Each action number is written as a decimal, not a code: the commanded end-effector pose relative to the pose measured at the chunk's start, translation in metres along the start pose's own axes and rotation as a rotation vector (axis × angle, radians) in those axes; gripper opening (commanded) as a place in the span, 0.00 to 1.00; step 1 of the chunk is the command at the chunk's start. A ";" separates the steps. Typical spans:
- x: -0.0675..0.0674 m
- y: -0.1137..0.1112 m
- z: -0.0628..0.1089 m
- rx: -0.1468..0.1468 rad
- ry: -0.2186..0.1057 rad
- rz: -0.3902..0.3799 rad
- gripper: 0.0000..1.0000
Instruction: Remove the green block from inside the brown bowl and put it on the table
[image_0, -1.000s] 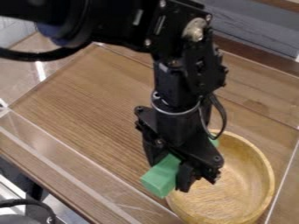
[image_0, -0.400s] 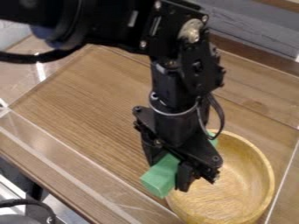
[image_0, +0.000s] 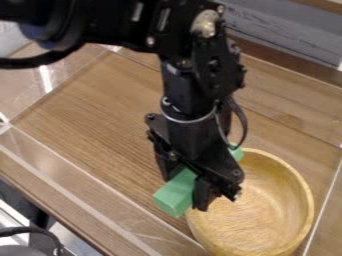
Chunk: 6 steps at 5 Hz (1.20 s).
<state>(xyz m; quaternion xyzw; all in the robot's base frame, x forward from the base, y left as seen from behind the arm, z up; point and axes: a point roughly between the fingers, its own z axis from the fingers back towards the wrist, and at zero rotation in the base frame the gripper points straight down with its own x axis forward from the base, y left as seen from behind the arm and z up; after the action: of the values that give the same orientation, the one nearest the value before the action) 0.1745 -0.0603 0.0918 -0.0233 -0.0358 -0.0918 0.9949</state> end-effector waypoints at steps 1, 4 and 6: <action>0.004 0.004 0.008 -0.004 -0.037 -0.010 0.00; 0.003 0.011 0.006 -0.005 -0.045 -0.033 0.00; 0.002 0.013 0.005 -0.007 -0.050 -0.040 0.00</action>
<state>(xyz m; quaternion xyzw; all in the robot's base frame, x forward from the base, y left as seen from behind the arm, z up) 0.1738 -0.0484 0.0894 -0.0261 -0.0427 -0.1165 0.9919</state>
